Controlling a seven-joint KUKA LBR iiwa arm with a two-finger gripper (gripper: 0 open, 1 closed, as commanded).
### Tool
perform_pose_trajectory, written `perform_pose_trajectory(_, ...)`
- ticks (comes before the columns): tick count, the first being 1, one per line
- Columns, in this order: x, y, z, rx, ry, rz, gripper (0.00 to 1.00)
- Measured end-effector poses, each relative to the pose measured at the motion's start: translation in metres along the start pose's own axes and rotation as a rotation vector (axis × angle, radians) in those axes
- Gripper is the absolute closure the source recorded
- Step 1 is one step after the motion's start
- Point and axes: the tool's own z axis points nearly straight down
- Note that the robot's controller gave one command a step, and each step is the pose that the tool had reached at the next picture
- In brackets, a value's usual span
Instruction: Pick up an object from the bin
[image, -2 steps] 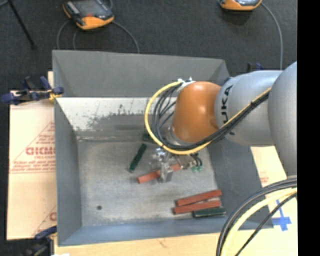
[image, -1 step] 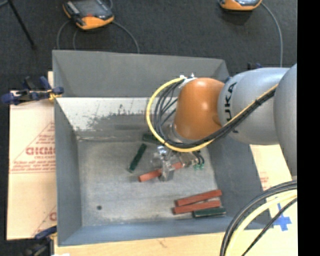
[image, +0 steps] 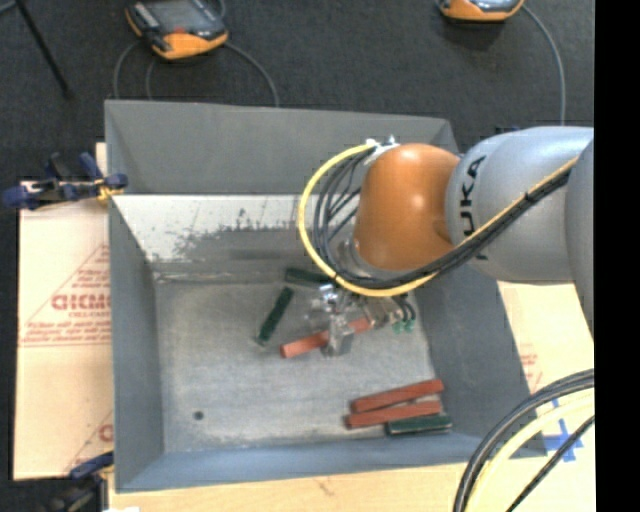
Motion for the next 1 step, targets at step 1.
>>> perform_pose_trajectory(1,-0.0008,-0.0006,-0.0189,0.001,-0.003,0.001,1.00)
